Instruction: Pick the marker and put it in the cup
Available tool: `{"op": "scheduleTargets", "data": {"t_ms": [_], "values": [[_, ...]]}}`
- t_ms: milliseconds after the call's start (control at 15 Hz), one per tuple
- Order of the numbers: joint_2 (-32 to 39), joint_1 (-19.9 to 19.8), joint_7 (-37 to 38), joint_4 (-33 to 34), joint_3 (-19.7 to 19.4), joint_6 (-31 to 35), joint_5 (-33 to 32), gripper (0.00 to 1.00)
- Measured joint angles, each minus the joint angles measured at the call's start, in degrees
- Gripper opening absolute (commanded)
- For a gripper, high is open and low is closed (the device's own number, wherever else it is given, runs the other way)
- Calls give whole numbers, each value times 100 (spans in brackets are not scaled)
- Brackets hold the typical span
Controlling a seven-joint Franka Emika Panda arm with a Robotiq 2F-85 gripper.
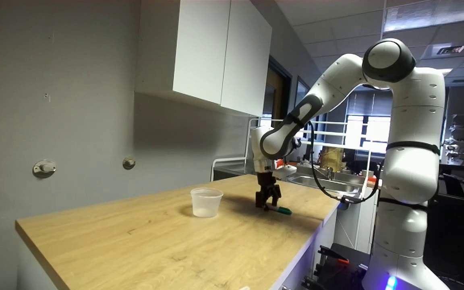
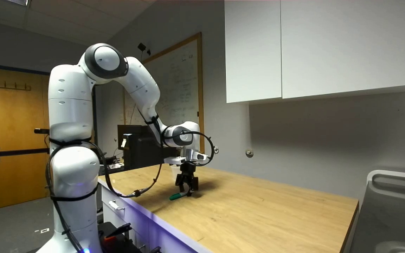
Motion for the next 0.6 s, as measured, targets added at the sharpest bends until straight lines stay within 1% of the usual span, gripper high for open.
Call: {"op": "scheduleTargets", "data": {"t_ms": [67,267,467,533,600], "values": [[11,3,20,0,0,1,0,28],[22,12,35,0,0,-1,0,6],[21,21,35,0,5,-7,-1,0],[20,23,35,0,8,-9,-3,0],[18,25,37,0,11,-14,-8,3]]}}
